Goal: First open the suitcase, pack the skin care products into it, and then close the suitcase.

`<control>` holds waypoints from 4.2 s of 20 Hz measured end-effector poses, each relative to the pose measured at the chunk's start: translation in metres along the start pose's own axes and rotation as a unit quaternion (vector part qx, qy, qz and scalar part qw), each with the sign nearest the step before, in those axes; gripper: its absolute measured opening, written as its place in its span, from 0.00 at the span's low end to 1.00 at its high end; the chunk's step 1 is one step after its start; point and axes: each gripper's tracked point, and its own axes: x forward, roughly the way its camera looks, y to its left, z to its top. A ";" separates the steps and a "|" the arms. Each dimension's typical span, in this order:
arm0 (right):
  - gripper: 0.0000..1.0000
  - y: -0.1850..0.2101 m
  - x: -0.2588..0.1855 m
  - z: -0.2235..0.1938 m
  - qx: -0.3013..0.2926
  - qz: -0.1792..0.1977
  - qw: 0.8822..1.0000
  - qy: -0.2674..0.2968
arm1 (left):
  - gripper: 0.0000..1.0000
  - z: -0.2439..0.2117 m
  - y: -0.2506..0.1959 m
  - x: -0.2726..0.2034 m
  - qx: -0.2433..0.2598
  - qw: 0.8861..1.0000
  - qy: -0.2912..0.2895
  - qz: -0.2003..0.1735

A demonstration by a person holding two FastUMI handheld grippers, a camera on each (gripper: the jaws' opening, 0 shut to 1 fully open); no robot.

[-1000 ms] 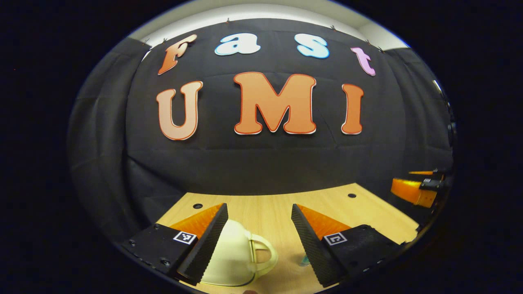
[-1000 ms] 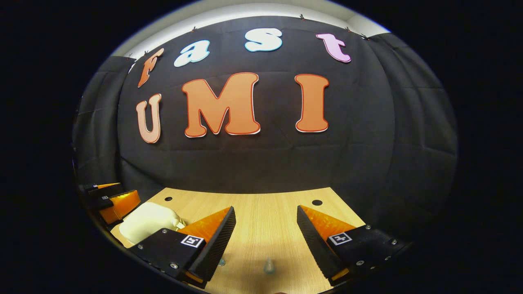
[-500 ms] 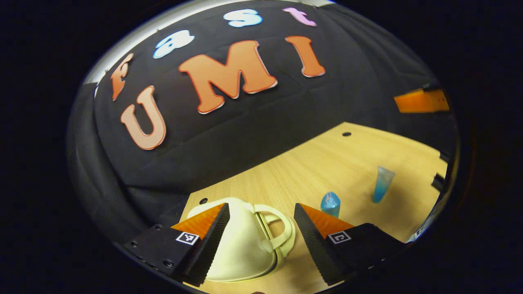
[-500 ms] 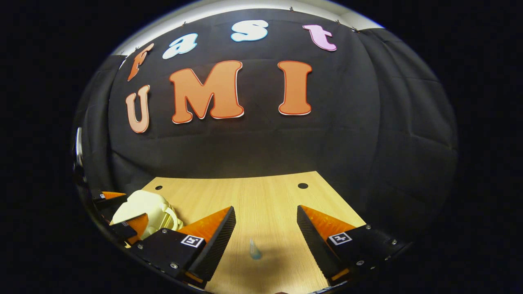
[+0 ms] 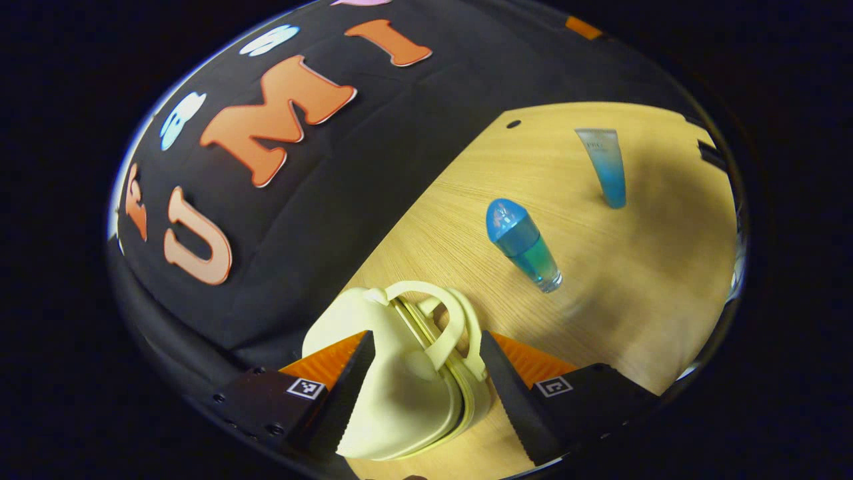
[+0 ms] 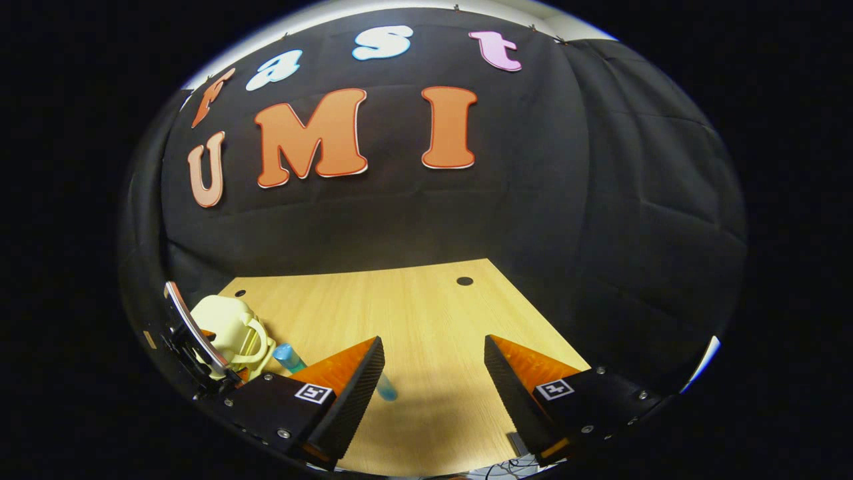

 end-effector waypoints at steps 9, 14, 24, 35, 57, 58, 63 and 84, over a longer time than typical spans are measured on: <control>0.95 -0.040 0.003 -0.016 0.038 -0.041 0.998 0.021 | 0.97 -0.002 -0.001 0.046 0.084 0.996 0.032 0.002; 0.95 -0.042 0.007 -0.015 0.034 -0.044 0.998 0.023 | 0.97 -0.013 -0.006 0.074 0.108 0.991 0.069 -0.025; 0.95 -0.027 0.019 -0.008 0.024 -0.024 0.999 0.017 | 0.05 -0.012 -0.006 0.069 0.064 0.990 0.102 -0.067; 0.95 0.069 0.034 0.031 0.017 0.037 0.999 -0.010 | 0.05 -0.016 0.150 -0.008 -0.207 0.977 0.030 -0.031; 0.95 0.209 -0.006 0.045 0.000 0.038 0.999 -0.004 | 0.05 -0.405 0.276 0.058 -0.490 0.864 0.117 -0.026; 0.95 0.210 -0.006 0.044 0.000 0.035 0.999 -0.003 | 0.05 -0.425 0.266 0.065 -0.486 0.863 0.137 -0.031; 0.95 0.204 -0.010 0.044 -0.016 0.010 1.000 -0.006 | 0.05 -0.468 0.236 0.085 -0.460 0.867 0.186 -0.041; 0.95 0.119 0.018 0.026 -0.028 0.018 0.999 0.006 | 0.99 -0.059 0.267 -0.022 -0.421 0.898 -0.124 0.036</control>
